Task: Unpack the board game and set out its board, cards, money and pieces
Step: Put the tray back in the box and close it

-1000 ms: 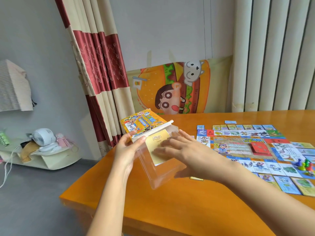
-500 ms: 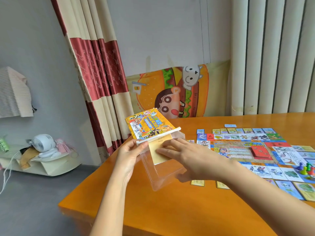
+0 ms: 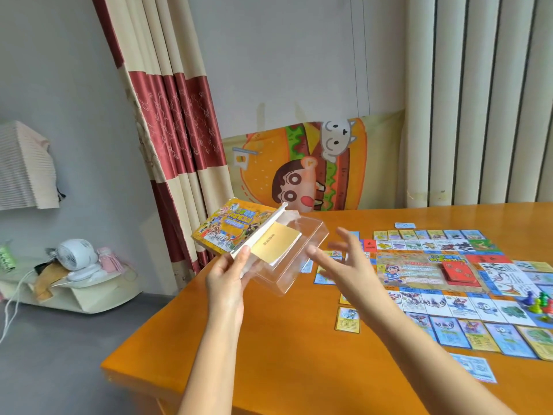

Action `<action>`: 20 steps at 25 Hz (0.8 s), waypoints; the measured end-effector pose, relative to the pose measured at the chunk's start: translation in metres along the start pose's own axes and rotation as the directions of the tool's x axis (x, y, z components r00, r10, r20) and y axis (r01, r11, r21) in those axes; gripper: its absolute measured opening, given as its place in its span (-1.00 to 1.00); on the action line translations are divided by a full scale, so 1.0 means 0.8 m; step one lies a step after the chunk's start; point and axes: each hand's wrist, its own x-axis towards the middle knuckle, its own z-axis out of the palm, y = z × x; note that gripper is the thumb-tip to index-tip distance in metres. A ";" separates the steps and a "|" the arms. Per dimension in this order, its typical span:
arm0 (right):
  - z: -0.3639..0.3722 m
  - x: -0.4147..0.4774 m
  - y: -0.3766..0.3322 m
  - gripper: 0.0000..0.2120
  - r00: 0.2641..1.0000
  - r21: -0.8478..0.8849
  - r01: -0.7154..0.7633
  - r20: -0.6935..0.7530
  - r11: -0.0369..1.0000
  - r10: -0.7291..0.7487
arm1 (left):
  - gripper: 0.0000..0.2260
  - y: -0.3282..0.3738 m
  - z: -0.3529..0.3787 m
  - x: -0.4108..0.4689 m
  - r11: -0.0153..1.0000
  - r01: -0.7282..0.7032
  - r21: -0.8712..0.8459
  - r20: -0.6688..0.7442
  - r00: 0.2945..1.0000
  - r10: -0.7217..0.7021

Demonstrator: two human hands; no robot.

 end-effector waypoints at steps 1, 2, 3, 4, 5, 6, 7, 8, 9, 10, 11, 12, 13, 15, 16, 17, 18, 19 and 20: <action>0.006 0.001 0.002 -0.23 0.989 0.155 -0.143 0.061 0.977 0.135 | -0.90 -0.004 0.004 -0.002 1.000 -0.011 0.009 0.008 1.000 0.011; 0.012 0.004 0.003 -0.31 0.975 0.238 -0.215 0.104 0.947 0.196 | -0.88 -0.009 0.007 -0.004 1.000 -0.017 0.023 0.017 1.000 0.017; 0.017 0.006 0.003 -0.42 0.971 0.262 -0.234 0.112 0.936 0.211 | -0.87 -0.012 0.011 -0.006 0.999 -0.017 0.036 0.024 1.000 0.016; 0.020 0.008 0.003 -0.51 0.973 0.254 -0.230 0.094 0.940 0.213 | -0.87 -0.015 0.013 -0.007 0.999 -0.014 0.048 0.031 0.999 0.013; 0.021 0.010 0.004 -0.56 0.975 0.218 -0.220 0.062 0.951 0.211 | -0.87 -0.017 0.014 -0.008 0.998 -0.014 0.054 0.043 0.999 0.012; 0.021 0.013 0.005 -0.60 0.977 0.165 -0.215 0.030 0.963 0.213 | -0.86 -0.018 0.014 -0.008 0.998 -0.020 0.063 0.062 0.998 0.016; 0.021 0.014 0.006 -0.62 0.975 0.122 -0.220 0.010 0.968 0.220 | -0.84 -0.020 0.014 -0.009 0.997 -0.029 0.070 0.089 0.996 0.022; 0.020 0.016 0.007 -0.65 0.973 0.113 -0.231 0.003 0.966 0.232 | -0.82 -0.022 0.014 -0.010 0.996 -0.036 0.077 0.117 0.993 0.027; 0.019 0.016 0.008 -0.70 0.970 0.137 -0.241 0.006 0.961 0.243 | -0.82 -0.026 0.016 -0.012 0.996 -0.036 0.085 0.138 0.990 0.024; 0.020 0.017 0.009 -0.76 0.969 0.176 -0.245 0.008 0.954 0.247 | -0.83 -0.030 0.020 -0.015 0.995 -0.029 0.093 0.154 0.988 0.014; 0.022 0.017 0.008 -0.81 0.970 0.205 -0.239 0.002 0.949 0.244 | -0.86 -0.036 0.024 -0.020 0.994 -0.016 0.109 0.166 0.986 -0.003; 0.022 0.018 0.008 -0.83 0.972 0.214 -0.228 -0.015 0.950 0.236 | -0.87 -0.040 0.028 -0.025 0.990 -0.005 0.138 0.179 0.984 -0.020; 0.021 0.020 0.008 -0.83 0.973 0.213 -0.217 -0.035 0.952 0.230 | -0.88 -0.043 0.030 -0.030 0.986 0.000 0.164 0.206 0.978 -0.034; 0.017 0.024 0.008 -0.84 0.972 0.204 -0.208 -0.071 0.957 0.226 | -0.74 -0.040 0.027 -0.030 0.988 0.023 0.150 0.327 0.942 -0.071; 0.013 0.025 0.009 -0.86 0.970 0.203 -0.212 -0.076 0.956 0.231 | -0.55 -0.035 0.022 -0.027 0.992 0.049 0.113 0.391 0.916 -0.090; 0.010 0.025 0.008 -0.88 0.968 0.201 -0.222 -0.072 0.954 0.240 | -0.36 -0.029 0.017 -0.023 0.995 0.077 0.060 0.417 0.904 -0.096; 0.005 0.024 0.007 -0.90 0.967 0.197 -0.232 -0.060 0.953 0.248 | -0.21 -0.024 0.012 -0.018 0.997 0.083 0.007 0.396 0.915 -0.079; 0.000 0.022 0.006 -0.91 0.969 0.180 -0.236 -0.033 0.955 0.246 | -0.13 -0.018 0.010 -0.014 0.996 0.076 -0.041 0.334 0.941 -0.058; -0.004 0.019 0.004 -0.93 0.972 0.152 -0.232 0.009 0.961 0.233 | -0.12 -0.015 0.004 -0.005 0.996 0.059 -0.069 0.227 0.973 -0.041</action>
